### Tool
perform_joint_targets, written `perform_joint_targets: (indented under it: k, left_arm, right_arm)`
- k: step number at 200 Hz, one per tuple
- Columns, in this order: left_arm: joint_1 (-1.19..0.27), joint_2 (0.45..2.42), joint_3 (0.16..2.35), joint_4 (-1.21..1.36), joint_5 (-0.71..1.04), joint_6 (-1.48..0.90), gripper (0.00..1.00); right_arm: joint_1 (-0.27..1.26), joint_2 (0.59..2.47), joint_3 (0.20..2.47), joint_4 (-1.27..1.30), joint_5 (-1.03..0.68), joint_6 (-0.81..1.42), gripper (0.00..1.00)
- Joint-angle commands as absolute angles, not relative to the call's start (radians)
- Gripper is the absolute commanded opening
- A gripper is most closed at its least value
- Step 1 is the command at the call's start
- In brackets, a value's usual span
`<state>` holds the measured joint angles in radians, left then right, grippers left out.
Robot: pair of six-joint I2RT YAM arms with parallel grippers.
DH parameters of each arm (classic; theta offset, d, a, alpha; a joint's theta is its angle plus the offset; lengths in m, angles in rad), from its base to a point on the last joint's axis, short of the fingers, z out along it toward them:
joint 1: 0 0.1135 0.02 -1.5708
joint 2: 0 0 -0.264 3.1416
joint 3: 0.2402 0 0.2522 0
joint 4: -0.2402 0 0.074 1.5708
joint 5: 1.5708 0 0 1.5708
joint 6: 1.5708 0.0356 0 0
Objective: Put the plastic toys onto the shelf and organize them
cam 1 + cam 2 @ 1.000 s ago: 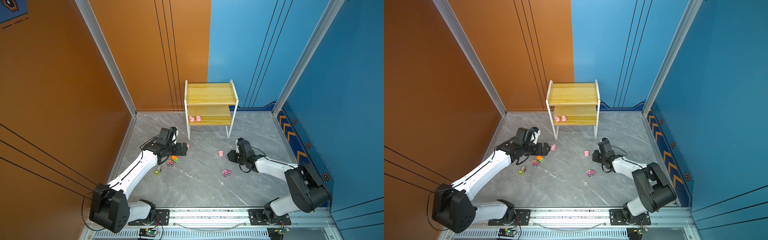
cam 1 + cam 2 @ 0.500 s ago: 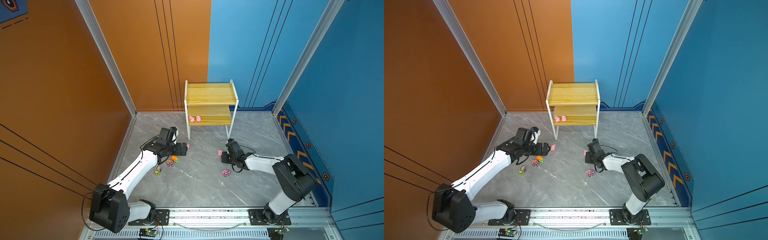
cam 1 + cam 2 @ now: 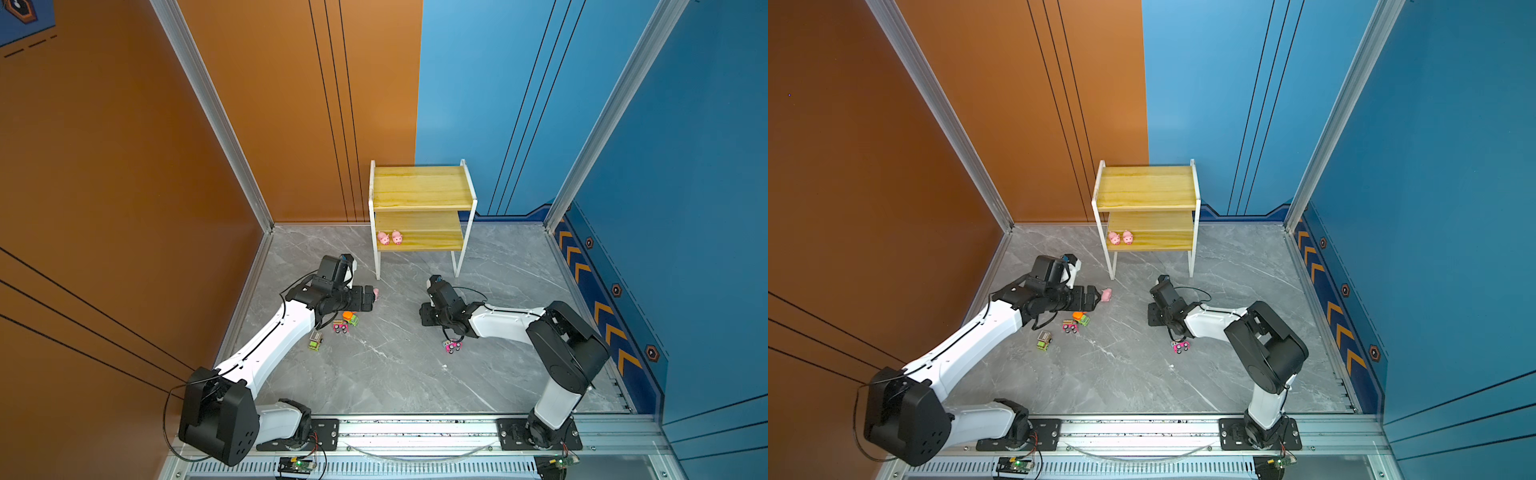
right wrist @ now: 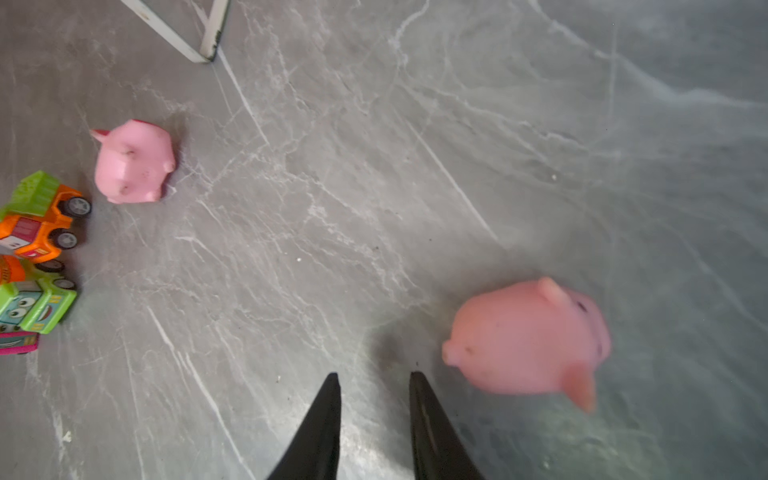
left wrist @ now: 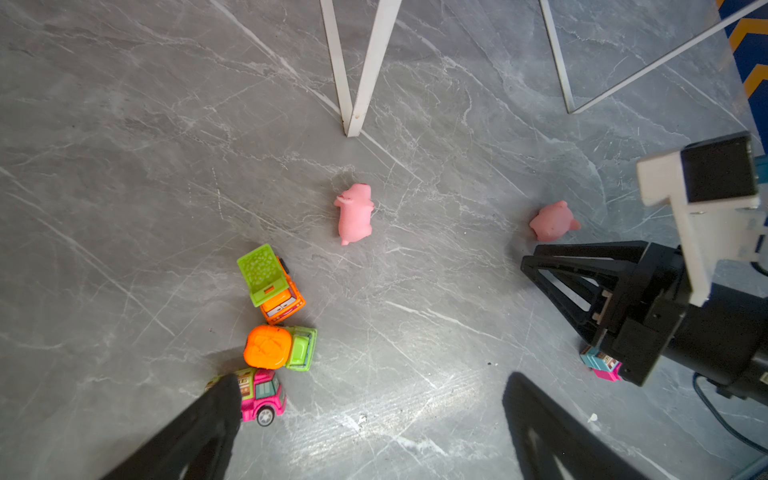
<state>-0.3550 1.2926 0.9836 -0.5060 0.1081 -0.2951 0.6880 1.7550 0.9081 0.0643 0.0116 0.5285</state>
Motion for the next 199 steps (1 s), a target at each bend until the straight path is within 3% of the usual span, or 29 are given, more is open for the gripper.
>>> perform_joint_targets:
  k: [1,42,89,132,199]
  left_arm:
    - [-0.355,1.287,1.011,-0.529,0.119,-0.284,1.0]
    - [-0.356,1.289,1.012,-0.529,0.122,-0.284,1.0]
    - [-0.356,1.3,1.012,-0.529,0.123,-0.284,1.0]
    - [-0.359,1.303,1.011,-0.529,0.116,-0.281,1.0]
    - [-0.359,1.31,1.012,-0.529,0.119,-0.281,1.0]
  right_arm:
    - [0.667,1.653,0.926,-0.004,0.008,0.369,0.35]
    - [0.598,1.479,0.88,-0.072,-0.021,0.139,0.48]
    - [0.572,1.411,0.796,-0.033,-0.001,-0.132,0.65]
    - [0.569,1.438,0.766,0.042,-0.033,-0.381,0.69]
    - [0.547,1.555,0.871,-0.084,-0.051,-0.528,0.71]
